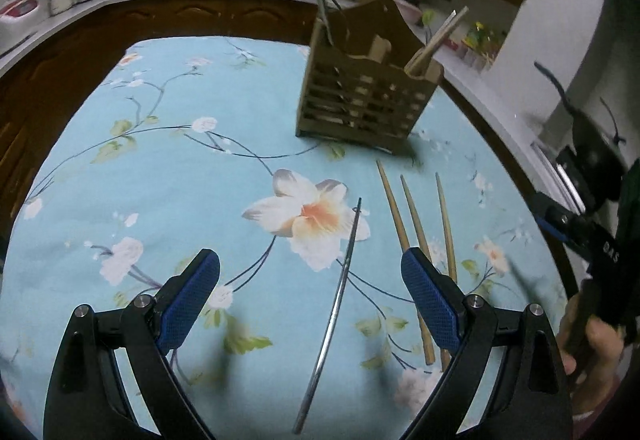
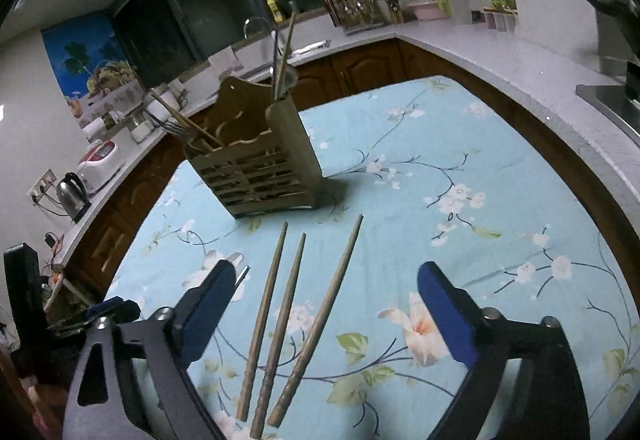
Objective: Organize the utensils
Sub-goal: 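Move both tools back down to the remaining utensils, then close left tool on a metal chopstick while right tool grasps a wooden chopstick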
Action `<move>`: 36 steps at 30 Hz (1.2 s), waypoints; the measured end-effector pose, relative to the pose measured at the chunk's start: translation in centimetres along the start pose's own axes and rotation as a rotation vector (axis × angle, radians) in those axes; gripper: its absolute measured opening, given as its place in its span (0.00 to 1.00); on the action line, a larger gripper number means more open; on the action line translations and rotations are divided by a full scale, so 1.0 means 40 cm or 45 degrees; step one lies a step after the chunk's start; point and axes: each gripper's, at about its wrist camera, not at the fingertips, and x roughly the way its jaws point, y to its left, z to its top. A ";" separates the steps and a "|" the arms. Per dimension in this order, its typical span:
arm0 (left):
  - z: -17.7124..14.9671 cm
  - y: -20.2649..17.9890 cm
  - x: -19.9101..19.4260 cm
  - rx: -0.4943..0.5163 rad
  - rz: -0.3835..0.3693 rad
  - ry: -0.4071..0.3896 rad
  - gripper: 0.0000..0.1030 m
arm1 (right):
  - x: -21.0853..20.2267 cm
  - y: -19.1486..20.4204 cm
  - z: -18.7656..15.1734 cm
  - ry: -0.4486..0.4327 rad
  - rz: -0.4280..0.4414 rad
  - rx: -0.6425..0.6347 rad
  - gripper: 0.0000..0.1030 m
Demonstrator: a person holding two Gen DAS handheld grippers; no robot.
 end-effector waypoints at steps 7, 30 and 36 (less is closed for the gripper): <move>0.023 -0.029 0.074 0.076 -0.012 0.083 0.84 | 0.077 -0.001 0.019 0.080 -0.017 0.003 0.63; 0.052 -0.105 0.253 0.210 -0.023 0.302 0.38 | 0.265 -0.015 0.042 0.231 -0.139 -0.042 0.42; 0.052 -0.136 0.267 0.302 0.065 0.276 0.29 | 0.336 -0.006 0.044 0.294 -0.207 -0.106 0.32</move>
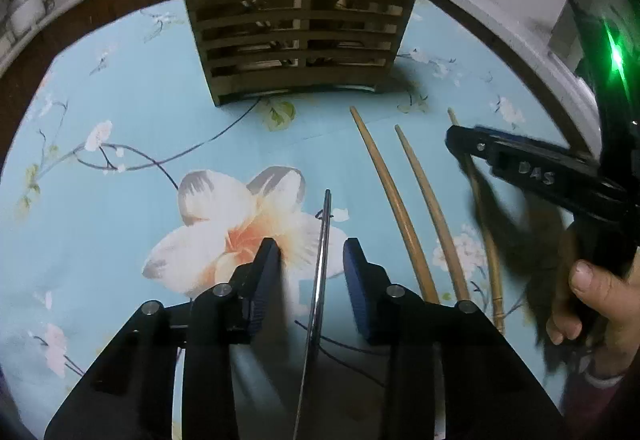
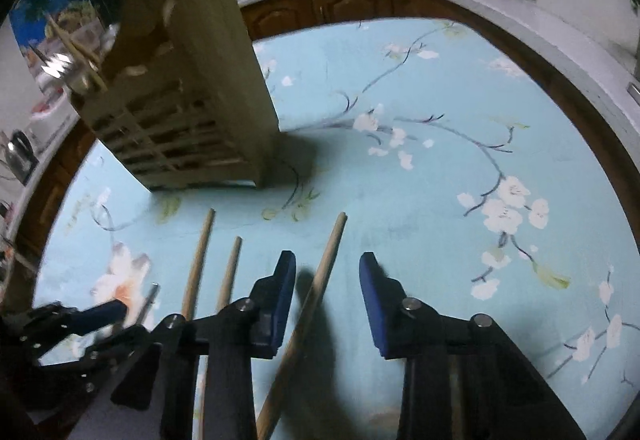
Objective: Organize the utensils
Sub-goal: 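Close left tool on a metal chopstick while right tool grasps a wooden chopstick, then lift metal chopstick in left tool into holder while right tool carries wooden chopstick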
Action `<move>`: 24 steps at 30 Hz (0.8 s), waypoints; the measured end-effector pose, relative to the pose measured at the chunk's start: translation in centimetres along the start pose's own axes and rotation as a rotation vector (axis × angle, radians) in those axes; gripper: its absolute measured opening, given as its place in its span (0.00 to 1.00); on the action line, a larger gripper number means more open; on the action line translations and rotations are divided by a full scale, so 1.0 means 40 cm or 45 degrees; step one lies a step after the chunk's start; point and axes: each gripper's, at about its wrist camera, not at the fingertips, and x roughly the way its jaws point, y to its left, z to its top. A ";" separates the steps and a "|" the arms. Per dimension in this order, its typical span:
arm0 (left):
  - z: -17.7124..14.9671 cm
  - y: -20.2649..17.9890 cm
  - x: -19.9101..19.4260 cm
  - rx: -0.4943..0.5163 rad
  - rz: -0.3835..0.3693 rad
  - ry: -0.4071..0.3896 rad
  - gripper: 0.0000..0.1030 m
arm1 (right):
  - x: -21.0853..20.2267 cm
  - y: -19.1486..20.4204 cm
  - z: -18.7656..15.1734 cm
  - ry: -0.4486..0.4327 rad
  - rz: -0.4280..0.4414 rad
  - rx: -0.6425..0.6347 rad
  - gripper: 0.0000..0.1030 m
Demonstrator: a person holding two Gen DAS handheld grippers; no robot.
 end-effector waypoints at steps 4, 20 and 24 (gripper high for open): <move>-0.001 -0.015 0.003 0.042 0.039 -0.024 0.18 | 0.012 0.037 -0.004 -0.038 -0.101 -0.102 0.21; -0.009 0.116 -0.147 -0.245 -0.244 -0.152 0.04 | -0.155 0.001 -0.029 -0.127 0.202 0.056 0.05; -0.018 0.126 -0.236 -0.262 -0.277 -0.233 0.04 | -0.236 0.004 -0.023 -0.196 0.239 0.057 0.05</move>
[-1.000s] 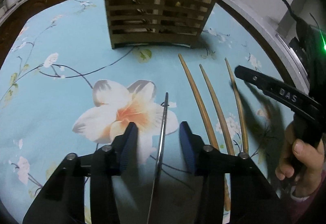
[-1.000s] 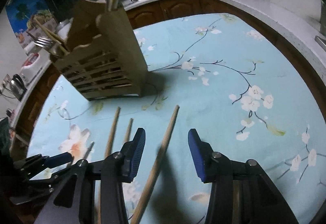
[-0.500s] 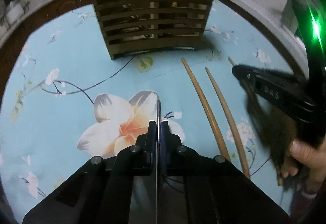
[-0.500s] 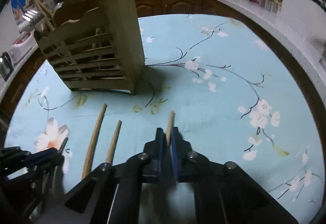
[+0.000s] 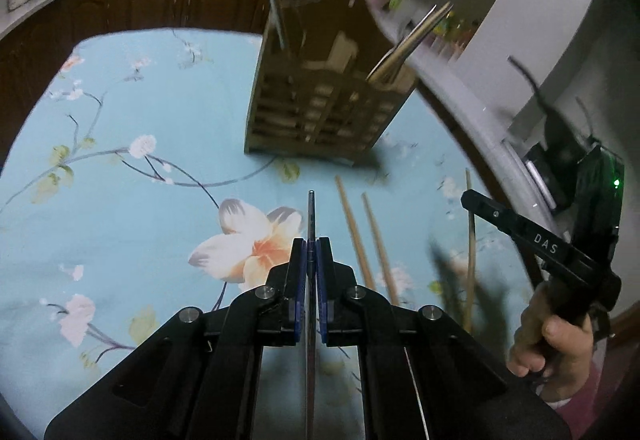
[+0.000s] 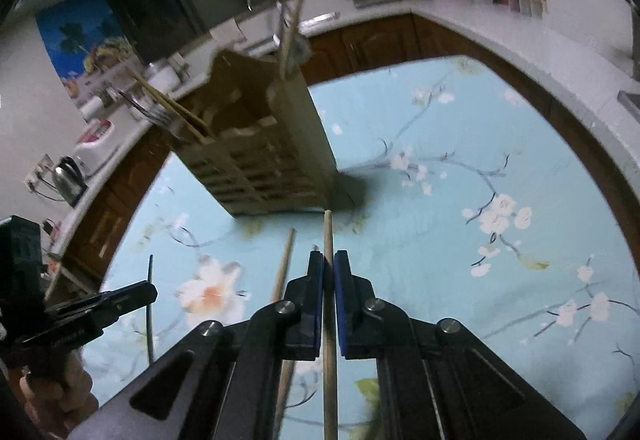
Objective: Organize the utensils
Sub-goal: 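Lift metal chopstick in left tool into holder while right tool carries wooden chopstick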
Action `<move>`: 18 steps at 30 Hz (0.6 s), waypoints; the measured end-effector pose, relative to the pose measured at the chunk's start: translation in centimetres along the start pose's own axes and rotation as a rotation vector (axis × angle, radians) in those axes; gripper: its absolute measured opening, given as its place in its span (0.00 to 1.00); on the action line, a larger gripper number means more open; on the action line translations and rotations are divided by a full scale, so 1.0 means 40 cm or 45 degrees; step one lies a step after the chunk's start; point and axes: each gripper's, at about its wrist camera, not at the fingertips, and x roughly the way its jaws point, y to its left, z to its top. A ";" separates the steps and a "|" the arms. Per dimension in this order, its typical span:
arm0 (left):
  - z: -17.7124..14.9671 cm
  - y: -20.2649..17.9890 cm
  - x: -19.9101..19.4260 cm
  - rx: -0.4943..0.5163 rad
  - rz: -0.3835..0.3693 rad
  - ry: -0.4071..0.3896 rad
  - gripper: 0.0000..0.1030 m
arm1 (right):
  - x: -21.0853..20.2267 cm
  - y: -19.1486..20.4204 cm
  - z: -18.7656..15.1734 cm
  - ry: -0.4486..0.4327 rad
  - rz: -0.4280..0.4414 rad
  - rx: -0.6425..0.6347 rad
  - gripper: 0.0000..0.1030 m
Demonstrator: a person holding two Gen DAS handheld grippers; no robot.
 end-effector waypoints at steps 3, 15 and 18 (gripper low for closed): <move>0.004 -0.009 -0.054 0.008 -0.022 -0.049 0.04 | -0.059 0.025 0.022 -0.063 0.021 -0.019 0.05; 0.008 -0.027 -0.196 0.033 -0.059 -0.195 0.04 | -0.203 0.084 0.063 -0.245 0.067 -0.084 0.05; 0.010 -0.027 -0.213 0.032 -0.071 -0.222 0.04 | -0.217 0.088 0.068 -0.262 0.069 -0.086 0.05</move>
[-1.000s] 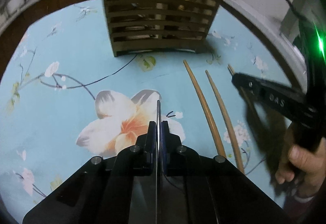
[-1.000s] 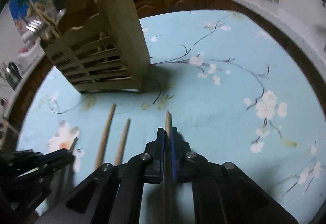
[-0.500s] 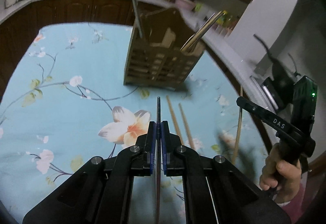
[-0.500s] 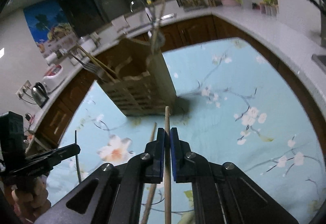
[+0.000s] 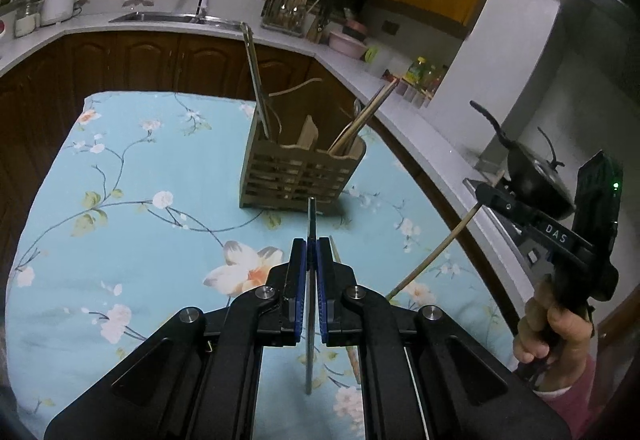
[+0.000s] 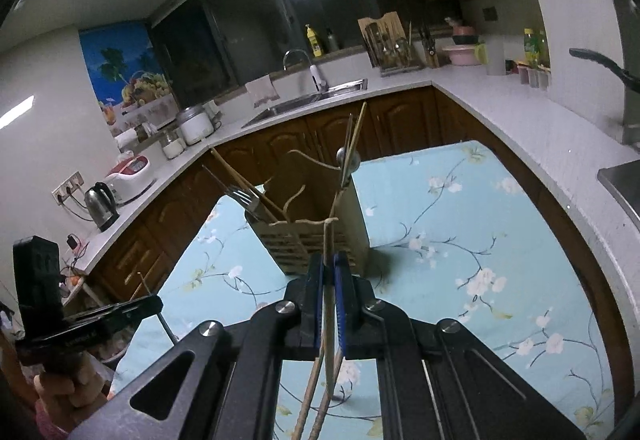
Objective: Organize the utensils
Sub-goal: 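Lift metal chopstick in left tool into holder while right tool carries wooden chopstick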
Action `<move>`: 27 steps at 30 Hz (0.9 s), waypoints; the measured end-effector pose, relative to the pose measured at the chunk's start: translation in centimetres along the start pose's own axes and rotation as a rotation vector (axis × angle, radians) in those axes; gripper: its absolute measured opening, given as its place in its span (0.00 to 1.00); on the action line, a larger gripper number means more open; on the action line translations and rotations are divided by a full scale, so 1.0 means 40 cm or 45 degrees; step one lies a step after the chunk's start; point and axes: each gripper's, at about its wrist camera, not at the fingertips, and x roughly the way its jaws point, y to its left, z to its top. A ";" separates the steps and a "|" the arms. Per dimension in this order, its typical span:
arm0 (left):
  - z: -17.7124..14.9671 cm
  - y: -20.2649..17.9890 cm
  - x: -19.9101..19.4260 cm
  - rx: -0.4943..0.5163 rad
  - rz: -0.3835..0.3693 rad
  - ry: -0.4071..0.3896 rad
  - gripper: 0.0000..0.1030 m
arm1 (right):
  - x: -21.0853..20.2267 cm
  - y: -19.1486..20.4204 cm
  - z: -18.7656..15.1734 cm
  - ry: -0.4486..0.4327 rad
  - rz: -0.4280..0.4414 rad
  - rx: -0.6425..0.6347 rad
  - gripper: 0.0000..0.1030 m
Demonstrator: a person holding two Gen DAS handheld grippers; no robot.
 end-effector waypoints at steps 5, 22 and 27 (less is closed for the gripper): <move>0.015 0.000 -0.023 0.001 -0.008 -0.046 0.04 | -0.014 0.003 0.013 -0.026 0.014 -0.002 0.05; 0.137 -0.014 -0.065 0.027 0.005 -0.211 0.04 | -0.033 0.023 0.102 -0.147 0.012 -0.029 0.05; 0.216 -0.026 -0.082 0.052 0.022 -0.293 0.04 | -0.028 0.032 0.155 -0.202 0.022 -0.027 0.05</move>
